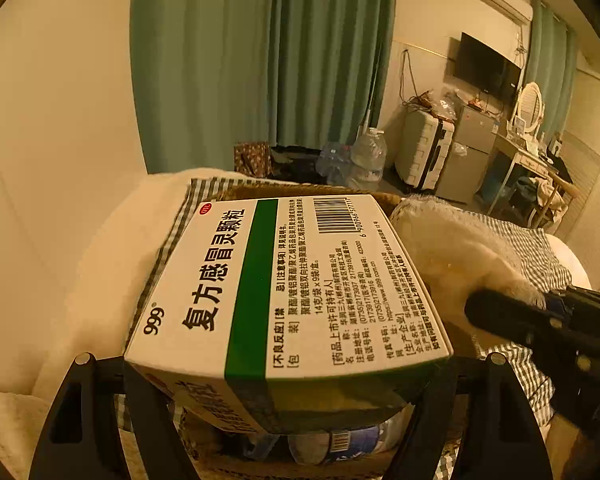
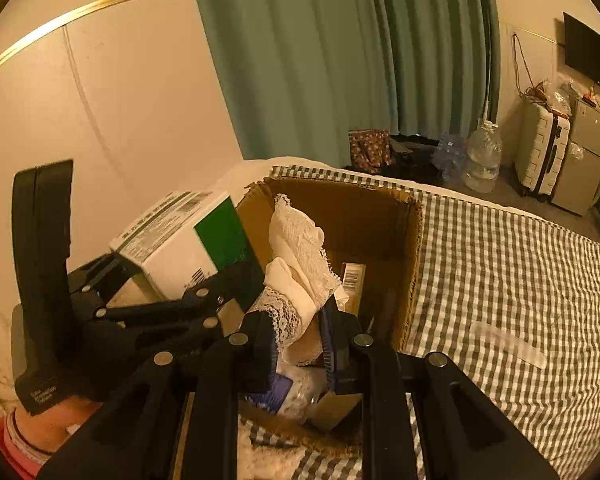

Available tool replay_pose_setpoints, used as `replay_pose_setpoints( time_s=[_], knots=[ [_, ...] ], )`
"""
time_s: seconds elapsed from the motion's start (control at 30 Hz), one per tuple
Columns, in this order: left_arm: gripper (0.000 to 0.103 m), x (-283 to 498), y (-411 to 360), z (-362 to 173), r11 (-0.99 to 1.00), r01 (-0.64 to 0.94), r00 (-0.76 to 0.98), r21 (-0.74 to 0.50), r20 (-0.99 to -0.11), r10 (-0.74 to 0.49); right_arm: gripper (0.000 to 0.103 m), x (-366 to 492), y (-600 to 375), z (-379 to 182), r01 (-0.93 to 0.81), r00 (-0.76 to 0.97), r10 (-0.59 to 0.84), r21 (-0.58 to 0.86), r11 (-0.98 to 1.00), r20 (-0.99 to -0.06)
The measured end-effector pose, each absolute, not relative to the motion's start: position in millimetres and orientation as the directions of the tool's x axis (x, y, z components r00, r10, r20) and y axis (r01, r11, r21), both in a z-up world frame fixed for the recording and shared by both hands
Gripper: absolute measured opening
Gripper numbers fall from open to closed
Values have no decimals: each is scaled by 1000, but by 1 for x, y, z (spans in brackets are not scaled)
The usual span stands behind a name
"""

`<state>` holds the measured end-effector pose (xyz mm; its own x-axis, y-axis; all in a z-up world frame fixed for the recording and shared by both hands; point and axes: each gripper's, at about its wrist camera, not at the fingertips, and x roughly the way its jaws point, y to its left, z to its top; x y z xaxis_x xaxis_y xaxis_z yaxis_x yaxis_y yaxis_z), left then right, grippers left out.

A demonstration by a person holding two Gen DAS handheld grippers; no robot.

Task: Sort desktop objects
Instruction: 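Carry the medicine box and lace cloth over the cardboard box with both grippers, then open both grippers to drop the medicine box and cloth into the box, then move the left gripper back over the clear comb on the bed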

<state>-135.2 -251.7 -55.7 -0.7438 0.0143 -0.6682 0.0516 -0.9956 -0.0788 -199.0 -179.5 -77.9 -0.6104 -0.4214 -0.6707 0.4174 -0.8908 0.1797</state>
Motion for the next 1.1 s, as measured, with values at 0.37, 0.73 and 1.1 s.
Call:
replay_pose_setpoints(
  time_s=[0.37, 0.73, 1.1],
  knots=[
    [103, -138, -254, -61, -995, 88, -750, -46, -661, -36, 87, -203, -173, -82, 326, -704, -350, 157, -932, -618],
    [103, -133, -236, -60, -997, 74, -752, 13, -656, -64, 87, -204, -146, -66, 253, -739, -298, 162, -954, -604],
    [103, -112, -204, -29, -999, 36, -737, -9, -676, -20, 87, -177, -107, -47, 212, -774, -268, 164, -963, -573]
  ],
)
